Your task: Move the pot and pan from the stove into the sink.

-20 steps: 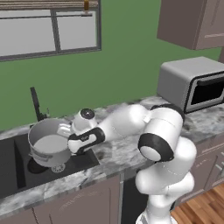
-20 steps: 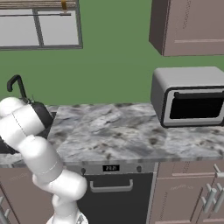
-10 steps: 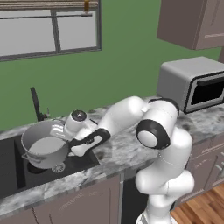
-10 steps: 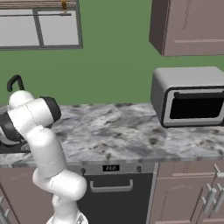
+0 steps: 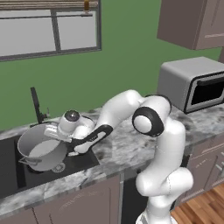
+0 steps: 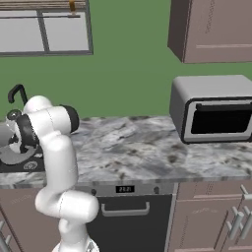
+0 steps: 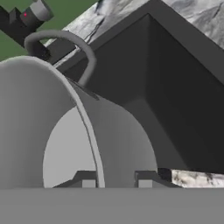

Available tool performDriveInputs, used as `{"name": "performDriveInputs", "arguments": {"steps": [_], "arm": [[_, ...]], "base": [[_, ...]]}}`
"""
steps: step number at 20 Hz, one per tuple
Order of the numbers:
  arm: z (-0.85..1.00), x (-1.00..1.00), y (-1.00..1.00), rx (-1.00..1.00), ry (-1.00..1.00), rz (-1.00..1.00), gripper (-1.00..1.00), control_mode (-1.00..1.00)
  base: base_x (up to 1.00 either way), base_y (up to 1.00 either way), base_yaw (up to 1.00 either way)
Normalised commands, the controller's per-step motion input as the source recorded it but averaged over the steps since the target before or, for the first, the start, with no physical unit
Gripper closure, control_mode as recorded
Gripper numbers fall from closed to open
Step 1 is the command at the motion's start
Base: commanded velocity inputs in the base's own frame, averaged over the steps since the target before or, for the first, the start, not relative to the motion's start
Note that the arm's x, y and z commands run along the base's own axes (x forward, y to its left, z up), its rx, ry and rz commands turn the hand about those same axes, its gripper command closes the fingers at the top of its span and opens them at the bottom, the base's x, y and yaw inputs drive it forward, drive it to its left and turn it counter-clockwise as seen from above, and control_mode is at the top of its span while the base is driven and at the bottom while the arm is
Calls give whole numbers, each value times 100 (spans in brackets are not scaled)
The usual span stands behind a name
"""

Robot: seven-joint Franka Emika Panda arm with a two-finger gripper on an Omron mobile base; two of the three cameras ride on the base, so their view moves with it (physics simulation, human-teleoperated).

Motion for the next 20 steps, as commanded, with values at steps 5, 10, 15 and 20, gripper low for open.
{"name": "performDriveInputs", "arguments": {"steps": [5,10,15,20], "arm": [[-24,22,22,-3,0,0,100,-100],[-17,13,11,-3,-1,0,100,-100],[-11,23,5,0,-2,-1,100,-100],[-6,14,3,0,-1,-1,-100,-100]], "base": [[0,0,0],[0,0,0],[0,0,0],[0,0,0]]}}
